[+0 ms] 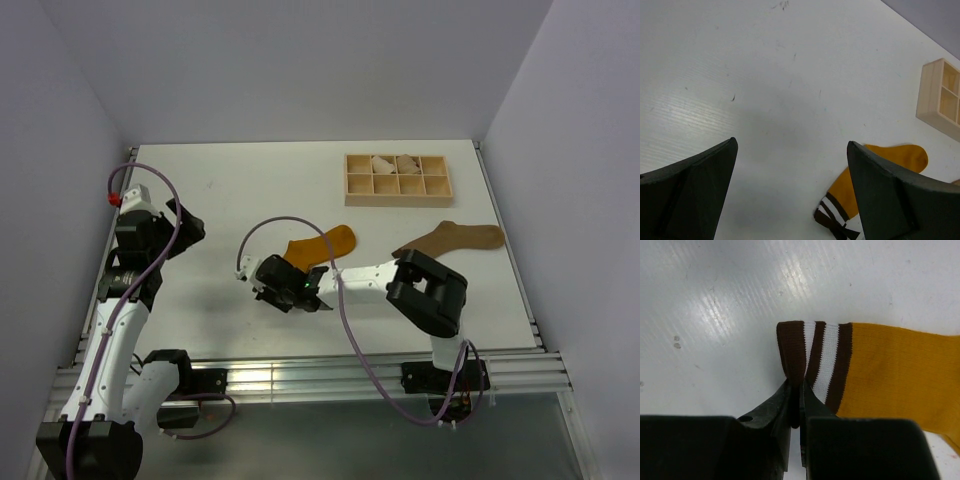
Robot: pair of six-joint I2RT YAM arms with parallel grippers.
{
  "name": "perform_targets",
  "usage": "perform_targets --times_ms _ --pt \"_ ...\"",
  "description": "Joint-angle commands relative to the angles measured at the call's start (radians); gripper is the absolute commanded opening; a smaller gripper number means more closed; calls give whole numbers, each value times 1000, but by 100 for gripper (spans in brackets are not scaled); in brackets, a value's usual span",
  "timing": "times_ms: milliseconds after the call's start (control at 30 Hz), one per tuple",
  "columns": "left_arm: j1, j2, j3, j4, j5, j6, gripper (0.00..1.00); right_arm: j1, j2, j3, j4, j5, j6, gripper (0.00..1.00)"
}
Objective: Roll the socks
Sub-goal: Roll the sock at the center of the board.
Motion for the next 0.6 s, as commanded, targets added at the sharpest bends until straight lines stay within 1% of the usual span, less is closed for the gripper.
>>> perform_targets --times_ms 0,133,267,400,500,567 --pt "5 -16 -5 44 99 -10 97 -46 -49 -23 -59 -171 69 7" --pt "5 -19 -30 73 198 -52 97 -133 -66 -23 -54 -301 138 4" --pt "-1 -34 -79 91 268 -105 97 -185 -55 -15 -57 -397 184 3" --pt "-43 -72 -126 105 262 -170 96 -238 -42 -11 -50 -519 229 2" --pt "-116 -85 -174 140 239 -223 94 -285 -34 -20 -16 -634 276 2" --pt "-196 -80 -203 160 180 -243 93 -310 -28 -18 -8 -670 310 2"
